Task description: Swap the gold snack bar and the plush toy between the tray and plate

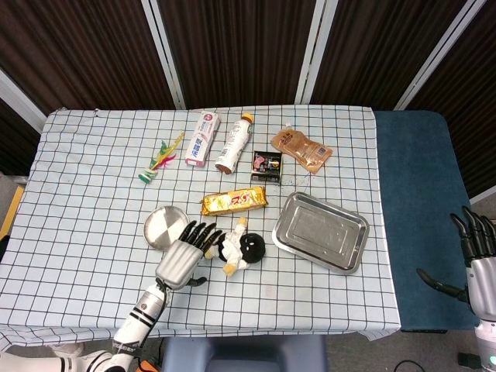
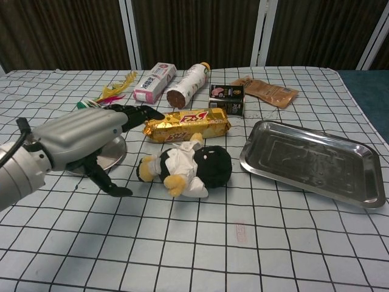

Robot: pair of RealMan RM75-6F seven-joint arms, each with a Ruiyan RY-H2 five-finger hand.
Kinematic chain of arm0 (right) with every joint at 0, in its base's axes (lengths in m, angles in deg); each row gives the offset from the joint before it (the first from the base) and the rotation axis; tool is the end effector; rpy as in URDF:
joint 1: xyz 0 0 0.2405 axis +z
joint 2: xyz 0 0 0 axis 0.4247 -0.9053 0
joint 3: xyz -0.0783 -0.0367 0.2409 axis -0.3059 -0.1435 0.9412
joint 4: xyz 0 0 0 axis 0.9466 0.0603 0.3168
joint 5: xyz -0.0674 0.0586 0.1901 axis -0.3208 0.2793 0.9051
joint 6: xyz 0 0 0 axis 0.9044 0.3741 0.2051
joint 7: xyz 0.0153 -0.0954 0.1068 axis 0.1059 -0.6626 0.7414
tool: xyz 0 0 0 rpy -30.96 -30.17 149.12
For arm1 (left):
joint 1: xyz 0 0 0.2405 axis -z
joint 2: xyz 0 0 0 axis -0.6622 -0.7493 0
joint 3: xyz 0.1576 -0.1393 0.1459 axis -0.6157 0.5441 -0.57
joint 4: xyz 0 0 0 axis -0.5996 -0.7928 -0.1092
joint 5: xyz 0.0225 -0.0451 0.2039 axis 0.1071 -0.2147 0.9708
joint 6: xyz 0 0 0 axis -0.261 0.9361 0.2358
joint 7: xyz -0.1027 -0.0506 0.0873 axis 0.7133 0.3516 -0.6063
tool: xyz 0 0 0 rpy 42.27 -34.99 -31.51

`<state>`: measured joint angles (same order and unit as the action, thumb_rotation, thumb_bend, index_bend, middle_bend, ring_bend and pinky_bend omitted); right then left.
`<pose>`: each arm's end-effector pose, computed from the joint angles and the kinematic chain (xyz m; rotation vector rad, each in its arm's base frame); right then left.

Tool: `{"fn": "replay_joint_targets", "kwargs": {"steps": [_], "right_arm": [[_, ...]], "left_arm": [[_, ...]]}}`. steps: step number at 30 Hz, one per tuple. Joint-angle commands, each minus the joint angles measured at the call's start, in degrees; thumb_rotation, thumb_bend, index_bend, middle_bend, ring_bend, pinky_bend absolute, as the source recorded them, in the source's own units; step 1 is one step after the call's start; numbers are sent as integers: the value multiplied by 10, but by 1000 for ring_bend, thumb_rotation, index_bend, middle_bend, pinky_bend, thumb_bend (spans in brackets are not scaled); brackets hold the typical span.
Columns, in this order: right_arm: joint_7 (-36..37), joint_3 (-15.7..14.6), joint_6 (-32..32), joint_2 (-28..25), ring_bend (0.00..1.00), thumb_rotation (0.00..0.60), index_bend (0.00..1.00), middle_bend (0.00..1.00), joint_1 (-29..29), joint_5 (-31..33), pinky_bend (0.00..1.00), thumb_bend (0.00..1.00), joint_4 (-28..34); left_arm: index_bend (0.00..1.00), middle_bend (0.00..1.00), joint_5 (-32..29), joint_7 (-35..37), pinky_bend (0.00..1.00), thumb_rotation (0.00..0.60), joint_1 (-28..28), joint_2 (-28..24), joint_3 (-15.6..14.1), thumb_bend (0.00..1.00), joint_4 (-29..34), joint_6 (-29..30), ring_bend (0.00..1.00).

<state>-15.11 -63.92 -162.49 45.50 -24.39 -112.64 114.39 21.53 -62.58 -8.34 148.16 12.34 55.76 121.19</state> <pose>-0.2949 -0.1636 0.1886 1.2519 -0.7609 1.2047 -0.1199 0.2562 -0.0291 -1.9211 -0.7953 -1.0043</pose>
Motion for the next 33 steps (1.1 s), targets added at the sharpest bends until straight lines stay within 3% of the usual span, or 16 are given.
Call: {"fn": "replay_joint_targets", "kwargs": {"steps": [1,5,8,19,33], "right_arm": [[-1,1,0,1,0,600,3,0,0,0,0,37,0],[-4,0,1,3,0,600,3,0,0,-2,0,37,-1],[-8,-2,1,4,0,600,3,0,0,-5,0,37,-1],[-5,-10,6,-1,0,600,8,0,0,-15,0,36,-1],[10,-23,26,-15,0,600,13,0,4,-22,0,37,5]], "left_arm": [[0,0,23,-7,0,600,-10,-16,6,0,1,36,0],[0,0,55,0,0,600,-5,1,25,202,-44,66,0],[0,0,65,33,3,600,11,28,43,242,-86,61,0],[0,0,-8,23,9,600,110,117,119,246,-208,-46,0],[0,0,-103,22,14,600,215,185,168,243,-323,-152,0]]}}
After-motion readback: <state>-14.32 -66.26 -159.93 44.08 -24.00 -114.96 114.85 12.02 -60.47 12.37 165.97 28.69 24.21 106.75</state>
